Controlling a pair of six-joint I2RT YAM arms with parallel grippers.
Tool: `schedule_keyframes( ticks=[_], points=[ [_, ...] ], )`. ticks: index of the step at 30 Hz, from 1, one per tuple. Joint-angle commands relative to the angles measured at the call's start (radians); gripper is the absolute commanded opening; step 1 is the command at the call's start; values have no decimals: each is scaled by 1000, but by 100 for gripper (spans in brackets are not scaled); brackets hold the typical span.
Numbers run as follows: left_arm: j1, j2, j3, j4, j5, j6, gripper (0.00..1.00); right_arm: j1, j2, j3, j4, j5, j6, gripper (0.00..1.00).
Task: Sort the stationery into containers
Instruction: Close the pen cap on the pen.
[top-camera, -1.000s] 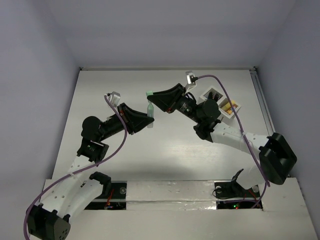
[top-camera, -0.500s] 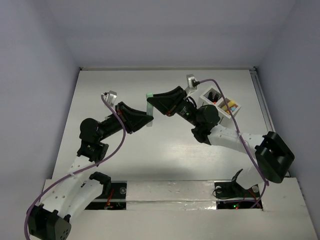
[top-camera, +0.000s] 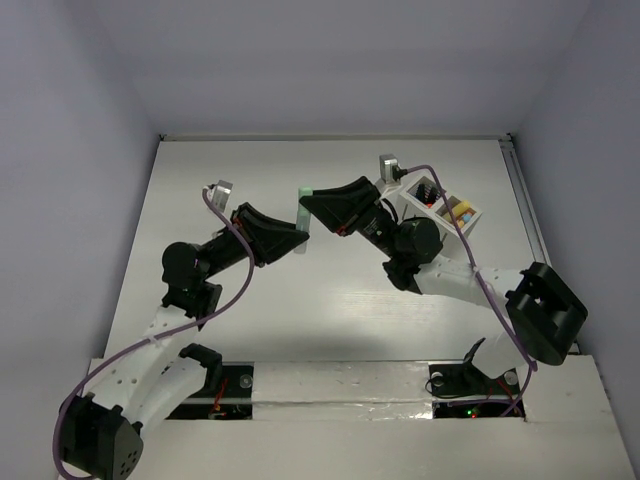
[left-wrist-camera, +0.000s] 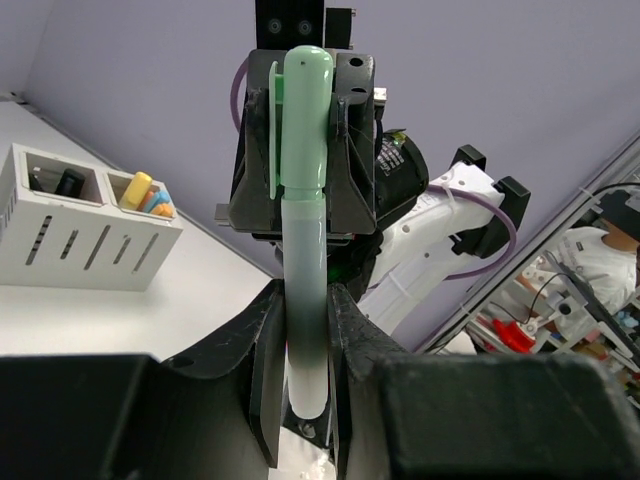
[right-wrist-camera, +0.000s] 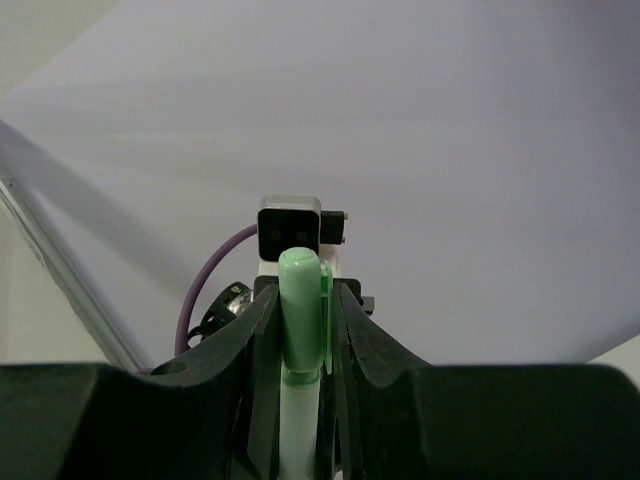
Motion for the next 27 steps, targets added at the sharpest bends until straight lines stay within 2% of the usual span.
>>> schedule_keyframes(
  ticks=[1, 6, 15, 20, 25, 27],
  points=[
    [12, -6, 15, 238, -86, -51, 0, 23, -6, -32, 38, -68, -31, 0],
    [12, -3, 29, 231, -60, -49, 0, 23, -9, -52, -29, -71, -38, 0],
    [12, -21, 80, 199, -98, -9, 0, 32, -66, -108, -153, -89, -97, 0],
    [12, 22, 74, 313, -101, -72, 0, 66, -69, -131, -158, -79, -152, 0],
    [-8, 37, 34, 366, -184, -51, 0, 119, -77, -133, -222, -10, -224, 0],
    [-8, 58, 29, 435, -186, -65, 0, 130, -74, -127, -248, 6, -245, 1]
  ],
)
